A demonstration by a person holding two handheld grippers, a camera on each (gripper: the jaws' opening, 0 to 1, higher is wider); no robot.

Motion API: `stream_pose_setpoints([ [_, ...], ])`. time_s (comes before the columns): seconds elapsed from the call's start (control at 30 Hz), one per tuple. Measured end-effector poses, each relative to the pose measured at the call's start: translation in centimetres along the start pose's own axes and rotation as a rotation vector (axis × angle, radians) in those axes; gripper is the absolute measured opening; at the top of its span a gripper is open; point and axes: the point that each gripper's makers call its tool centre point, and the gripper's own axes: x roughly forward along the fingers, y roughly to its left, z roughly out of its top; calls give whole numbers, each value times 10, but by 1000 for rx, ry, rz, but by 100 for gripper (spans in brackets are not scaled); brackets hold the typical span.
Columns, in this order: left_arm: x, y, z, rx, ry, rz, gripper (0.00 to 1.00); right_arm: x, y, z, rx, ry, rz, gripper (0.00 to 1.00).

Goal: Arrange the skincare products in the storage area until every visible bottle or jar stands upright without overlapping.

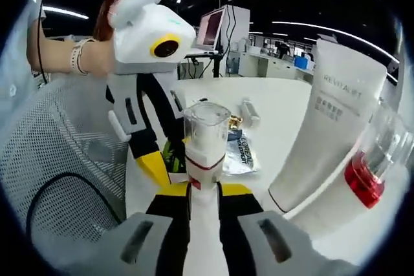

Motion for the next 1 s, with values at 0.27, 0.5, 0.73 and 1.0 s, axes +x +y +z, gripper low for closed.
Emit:
stream_pose_setpoints([
  [0.27,12,3,13,7,-24,16,20,-11,-7,-8,85,-15,-71,13],
  [0.5,24,-2,28,23,-53,-5,17,-23,-14,-18,115,3,-152,13],
  [0.73,35,-4,42,29,-72,-26,17,-35,-28,-26,167,3,-217,15],
  [1.0,47,-7,56,32,-88,-45,17,-44,-39,-34,176,10,-247,16],
])
